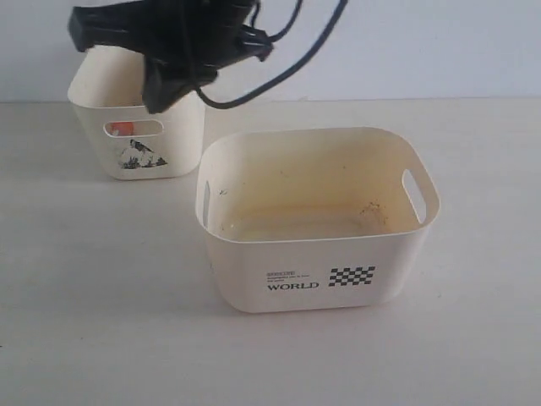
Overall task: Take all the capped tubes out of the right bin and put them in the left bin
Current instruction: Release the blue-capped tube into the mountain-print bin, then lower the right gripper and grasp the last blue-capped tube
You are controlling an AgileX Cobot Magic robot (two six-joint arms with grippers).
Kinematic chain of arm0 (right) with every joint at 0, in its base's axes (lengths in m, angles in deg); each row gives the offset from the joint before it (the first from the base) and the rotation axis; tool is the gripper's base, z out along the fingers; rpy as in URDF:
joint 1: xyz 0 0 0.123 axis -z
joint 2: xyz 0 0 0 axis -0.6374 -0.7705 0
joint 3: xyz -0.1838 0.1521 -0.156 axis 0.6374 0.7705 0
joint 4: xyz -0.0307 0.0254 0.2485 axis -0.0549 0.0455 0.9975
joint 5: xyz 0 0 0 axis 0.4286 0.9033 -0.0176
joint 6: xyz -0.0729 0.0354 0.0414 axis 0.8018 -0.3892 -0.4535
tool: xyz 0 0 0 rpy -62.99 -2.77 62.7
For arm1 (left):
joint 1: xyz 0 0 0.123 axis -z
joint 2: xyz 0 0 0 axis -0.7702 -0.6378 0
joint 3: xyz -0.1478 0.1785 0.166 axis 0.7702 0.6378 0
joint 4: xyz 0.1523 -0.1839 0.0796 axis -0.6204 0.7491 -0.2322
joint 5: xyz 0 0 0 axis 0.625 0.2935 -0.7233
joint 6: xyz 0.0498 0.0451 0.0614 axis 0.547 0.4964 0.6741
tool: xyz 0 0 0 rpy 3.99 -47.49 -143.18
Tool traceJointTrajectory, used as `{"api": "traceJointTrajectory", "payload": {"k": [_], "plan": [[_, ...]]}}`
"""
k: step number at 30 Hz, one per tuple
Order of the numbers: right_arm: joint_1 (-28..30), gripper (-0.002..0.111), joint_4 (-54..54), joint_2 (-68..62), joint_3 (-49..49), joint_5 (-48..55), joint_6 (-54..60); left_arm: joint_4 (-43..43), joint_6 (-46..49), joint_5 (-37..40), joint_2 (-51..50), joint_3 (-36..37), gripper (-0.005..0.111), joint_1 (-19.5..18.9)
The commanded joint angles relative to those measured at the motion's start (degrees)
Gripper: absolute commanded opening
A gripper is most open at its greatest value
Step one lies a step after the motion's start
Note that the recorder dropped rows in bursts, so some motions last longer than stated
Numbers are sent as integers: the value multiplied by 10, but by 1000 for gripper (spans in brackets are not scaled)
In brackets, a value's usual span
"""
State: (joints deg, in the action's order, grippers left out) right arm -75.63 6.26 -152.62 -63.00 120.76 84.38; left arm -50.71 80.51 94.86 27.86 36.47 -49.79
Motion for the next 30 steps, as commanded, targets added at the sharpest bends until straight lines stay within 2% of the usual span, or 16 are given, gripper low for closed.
{"api": "traceJointTrajectory", "payload": {"k": [1, 2, 4, 7, 13, 30], "plan": [[1, 0, -197, 94, 145, 18, -222, -1, -5, 0, 0, -2, 4, 0], [1, 0, -248, 100, 176, 38, -285, -1, -5, 0, 0, -2, 4, 0], [2, 0, -312, 92, 197, 82, -291, -1, -5, 0, 0, -2, 4, 0], [2, 0, -366, 60, 198, 83, -317, -1, -5, 0, 0, -2, 4, 0], [2, 0, -299, 2, 200, 83, -315, -1, -5, 0, 0, -2, 4, 0], [2, 0, -333, -50, 205, 83, -295, -1, -5, 0, 0, -2, 4, 0]]}}
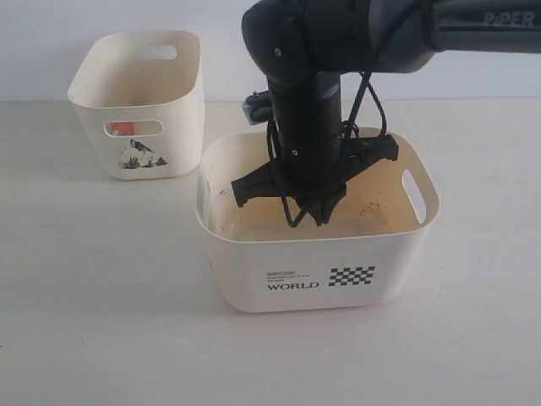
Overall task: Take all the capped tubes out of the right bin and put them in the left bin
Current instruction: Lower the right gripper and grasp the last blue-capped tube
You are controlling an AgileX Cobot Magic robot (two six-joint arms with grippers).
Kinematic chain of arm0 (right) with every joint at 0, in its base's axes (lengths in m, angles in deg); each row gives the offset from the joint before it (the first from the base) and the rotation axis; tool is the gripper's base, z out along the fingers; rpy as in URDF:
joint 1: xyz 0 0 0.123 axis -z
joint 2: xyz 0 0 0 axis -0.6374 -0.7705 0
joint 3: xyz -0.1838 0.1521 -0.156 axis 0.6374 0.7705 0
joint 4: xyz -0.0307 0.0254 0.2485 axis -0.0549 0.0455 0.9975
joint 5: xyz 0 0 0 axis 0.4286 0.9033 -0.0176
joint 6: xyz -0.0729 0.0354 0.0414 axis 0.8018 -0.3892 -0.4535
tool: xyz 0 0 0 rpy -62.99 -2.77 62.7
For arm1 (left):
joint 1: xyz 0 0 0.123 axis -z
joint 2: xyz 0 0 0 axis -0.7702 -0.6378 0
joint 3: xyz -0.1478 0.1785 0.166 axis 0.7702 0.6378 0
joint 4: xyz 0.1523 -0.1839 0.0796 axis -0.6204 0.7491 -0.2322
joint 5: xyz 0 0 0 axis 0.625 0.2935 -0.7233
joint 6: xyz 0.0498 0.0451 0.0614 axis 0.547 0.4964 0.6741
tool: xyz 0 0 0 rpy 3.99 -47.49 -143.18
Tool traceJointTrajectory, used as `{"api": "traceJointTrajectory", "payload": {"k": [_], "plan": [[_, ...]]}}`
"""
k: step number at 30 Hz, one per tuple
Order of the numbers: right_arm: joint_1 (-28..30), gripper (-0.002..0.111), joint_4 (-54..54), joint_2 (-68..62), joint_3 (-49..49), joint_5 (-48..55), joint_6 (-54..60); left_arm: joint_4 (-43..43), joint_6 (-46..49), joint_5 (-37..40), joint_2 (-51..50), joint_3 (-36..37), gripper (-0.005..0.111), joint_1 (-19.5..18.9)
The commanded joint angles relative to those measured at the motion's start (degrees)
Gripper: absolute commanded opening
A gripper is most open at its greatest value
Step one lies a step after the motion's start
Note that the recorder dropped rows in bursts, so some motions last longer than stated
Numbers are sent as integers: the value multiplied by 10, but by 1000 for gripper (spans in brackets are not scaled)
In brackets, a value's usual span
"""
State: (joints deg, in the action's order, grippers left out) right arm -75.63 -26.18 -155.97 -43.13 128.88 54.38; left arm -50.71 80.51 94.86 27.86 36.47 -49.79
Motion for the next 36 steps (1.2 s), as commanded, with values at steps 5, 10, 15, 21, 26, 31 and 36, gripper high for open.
{"api": "traceJointTrajectory", "payload": {"k": [5, 10, 15, 21, 26, 31, 36], "plan": [[2, 0, -29, -26, 6, 1, 9, -1, -5, 0, 0, -2, 4, 0], [23, 0, -39, -39, 6, 1, 12, -1, -5, 0, 0, -2, 4, 0], [35, 0, -51, -48, 6, 1, 31, -1, -5, 0, 0, -2, 4, 0], [36, 0, -79, -56, 6, 1, 44, -1, -5, 0, 0, -2, 4, 0], [36, 0, -77, -66, 17, 1, 50, -1, -5, 0, 0, -2, 4, 0], [36, 0, -79, -66, 32, 1, 50, -1, -5, 0, 0, -2, 4, 0], [36, 0, -90, -66, 32, 1, 84, -1, -5, 0, 0, -2, 4, 0]]}}
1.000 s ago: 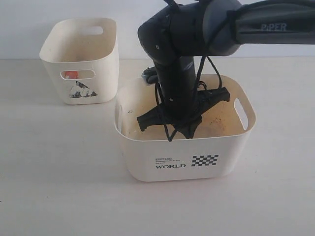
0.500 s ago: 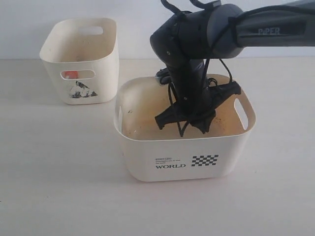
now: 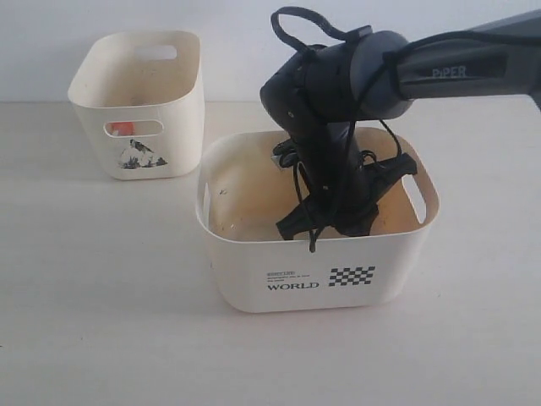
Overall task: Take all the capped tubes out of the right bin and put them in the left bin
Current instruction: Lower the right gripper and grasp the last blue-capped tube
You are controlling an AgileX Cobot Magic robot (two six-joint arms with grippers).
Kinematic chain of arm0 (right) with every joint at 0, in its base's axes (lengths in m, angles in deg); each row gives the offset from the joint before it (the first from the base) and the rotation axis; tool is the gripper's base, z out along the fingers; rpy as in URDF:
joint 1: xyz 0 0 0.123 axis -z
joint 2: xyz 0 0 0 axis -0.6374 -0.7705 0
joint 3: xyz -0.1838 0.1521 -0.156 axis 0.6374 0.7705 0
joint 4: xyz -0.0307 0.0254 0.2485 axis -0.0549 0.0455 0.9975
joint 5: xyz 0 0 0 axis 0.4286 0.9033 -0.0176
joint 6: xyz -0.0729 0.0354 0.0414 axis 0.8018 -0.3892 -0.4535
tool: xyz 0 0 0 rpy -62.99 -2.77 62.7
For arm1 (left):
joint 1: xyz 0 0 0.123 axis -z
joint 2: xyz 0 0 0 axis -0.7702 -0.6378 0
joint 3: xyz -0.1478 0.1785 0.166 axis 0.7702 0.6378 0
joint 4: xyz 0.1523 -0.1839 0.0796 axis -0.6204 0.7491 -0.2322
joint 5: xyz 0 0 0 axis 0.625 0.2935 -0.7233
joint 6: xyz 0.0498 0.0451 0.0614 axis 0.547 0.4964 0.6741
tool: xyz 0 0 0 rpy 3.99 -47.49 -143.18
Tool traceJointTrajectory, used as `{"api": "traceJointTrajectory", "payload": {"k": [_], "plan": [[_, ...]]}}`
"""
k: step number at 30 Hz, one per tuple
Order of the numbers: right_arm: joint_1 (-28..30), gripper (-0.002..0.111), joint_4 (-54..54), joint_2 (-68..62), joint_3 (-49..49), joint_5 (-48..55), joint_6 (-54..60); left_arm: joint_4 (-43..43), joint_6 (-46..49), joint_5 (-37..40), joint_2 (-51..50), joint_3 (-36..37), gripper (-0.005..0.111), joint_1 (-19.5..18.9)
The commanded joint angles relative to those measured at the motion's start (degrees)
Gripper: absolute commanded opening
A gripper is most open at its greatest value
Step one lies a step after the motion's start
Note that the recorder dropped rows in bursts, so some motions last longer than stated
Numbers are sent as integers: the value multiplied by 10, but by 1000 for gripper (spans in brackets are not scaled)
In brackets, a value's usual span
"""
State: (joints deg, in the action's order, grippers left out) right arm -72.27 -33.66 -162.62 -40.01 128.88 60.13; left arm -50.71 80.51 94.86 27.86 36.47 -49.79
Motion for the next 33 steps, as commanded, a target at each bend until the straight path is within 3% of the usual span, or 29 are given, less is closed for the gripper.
{"api": "traceJointTrajectory", "payload": {"k": [1, 4, 8, 10, 21, 27, 33], "plan": [[2, 2, -16, 1, 1, 1, 35, -1, -5, 0, 0, -2, 4, 0], [2, 15, -20, 1, 1, 1, 56, -1, -5, 0, 0, -2, 4, 0], [2, 48, -27, 1, 1, 1, 56, -1, -5, 0, 0, -2, 4, 0], [2, 59, -38, 0, 1, 1, 55, -1, -5, 0, 0, -2, 4, 0], [2, 59, -16, -30, 4, 1, -16, -1, -5, 0, 0, -2, 4, 0], [2, 59, 22, -30, 90, 1, -19, -1, -5, 0, 0, -2, 4, 0], [2, 59, 17, -30, 92, 1, -30, -1, -5, 0, 0, -2, 4, 0]]}}
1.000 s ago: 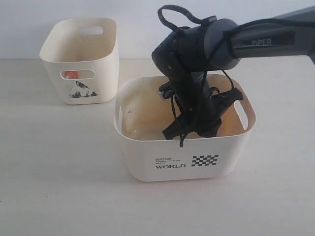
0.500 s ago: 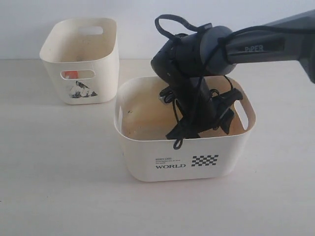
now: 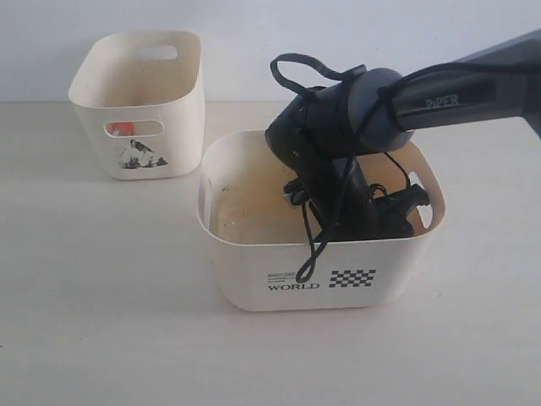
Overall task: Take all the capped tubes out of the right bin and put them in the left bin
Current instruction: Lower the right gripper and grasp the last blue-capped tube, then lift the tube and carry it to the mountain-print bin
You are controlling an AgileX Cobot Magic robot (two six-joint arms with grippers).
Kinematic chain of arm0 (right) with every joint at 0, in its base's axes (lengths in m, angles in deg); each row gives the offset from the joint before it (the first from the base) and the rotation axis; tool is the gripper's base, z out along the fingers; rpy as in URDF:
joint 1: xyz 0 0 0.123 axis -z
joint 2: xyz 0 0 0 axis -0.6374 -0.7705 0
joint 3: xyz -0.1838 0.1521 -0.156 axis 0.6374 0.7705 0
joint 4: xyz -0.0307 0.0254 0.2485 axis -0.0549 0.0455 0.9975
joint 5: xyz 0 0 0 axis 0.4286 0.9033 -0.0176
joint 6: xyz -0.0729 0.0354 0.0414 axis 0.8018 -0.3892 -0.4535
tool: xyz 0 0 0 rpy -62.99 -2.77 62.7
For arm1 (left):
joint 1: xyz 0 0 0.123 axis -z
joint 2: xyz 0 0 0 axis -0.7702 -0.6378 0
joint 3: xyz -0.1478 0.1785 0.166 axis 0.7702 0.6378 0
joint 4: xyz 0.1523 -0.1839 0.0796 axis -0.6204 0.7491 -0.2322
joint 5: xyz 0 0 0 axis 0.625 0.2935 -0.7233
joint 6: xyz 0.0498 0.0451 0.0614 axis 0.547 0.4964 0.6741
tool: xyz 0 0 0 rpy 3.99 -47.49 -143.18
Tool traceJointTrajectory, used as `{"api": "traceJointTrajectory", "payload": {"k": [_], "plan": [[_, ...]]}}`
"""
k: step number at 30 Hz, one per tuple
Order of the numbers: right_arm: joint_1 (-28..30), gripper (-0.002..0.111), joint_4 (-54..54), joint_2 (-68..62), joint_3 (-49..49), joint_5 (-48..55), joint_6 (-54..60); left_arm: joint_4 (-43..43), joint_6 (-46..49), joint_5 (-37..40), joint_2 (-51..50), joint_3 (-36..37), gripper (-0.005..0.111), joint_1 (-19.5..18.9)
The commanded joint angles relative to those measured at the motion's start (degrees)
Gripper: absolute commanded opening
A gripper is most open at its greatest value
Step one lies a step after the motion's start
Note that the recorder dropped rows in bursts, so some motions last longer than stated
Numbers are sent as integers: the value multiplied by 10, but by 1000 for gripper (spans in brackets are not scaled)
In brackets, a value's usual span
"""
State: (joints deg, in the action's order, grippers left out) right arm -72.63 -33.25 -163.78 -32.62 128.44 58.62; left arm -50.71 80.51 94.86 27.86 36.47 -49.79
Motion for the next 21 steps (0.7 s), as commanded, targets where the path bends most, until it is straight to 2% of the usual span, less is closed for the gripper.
{"api": "traceJointTrajectory", "payload": {"k": [1, 16, 17, 18, 21], "plan": [[6, 59, 13, -18, 18, 6, -17, -1, -5, 0, 0, -2, 4, 0], [6, 58, -32, -18, 13, 6, -43, -1, -5, 0, 0, -2, 4, 0], [6, 54, -32, -18, 13, 6, -43, -1, -5, 0, 0, -2, 4, 0], [6, 46, -32, -18, 13, 6, -43, -1, -5, 0, 0, -2, 4, 0], [6, 12, -32, -18, 13, 6, -42, -1, -5, 0, 0, -2, 4, 0]]}}
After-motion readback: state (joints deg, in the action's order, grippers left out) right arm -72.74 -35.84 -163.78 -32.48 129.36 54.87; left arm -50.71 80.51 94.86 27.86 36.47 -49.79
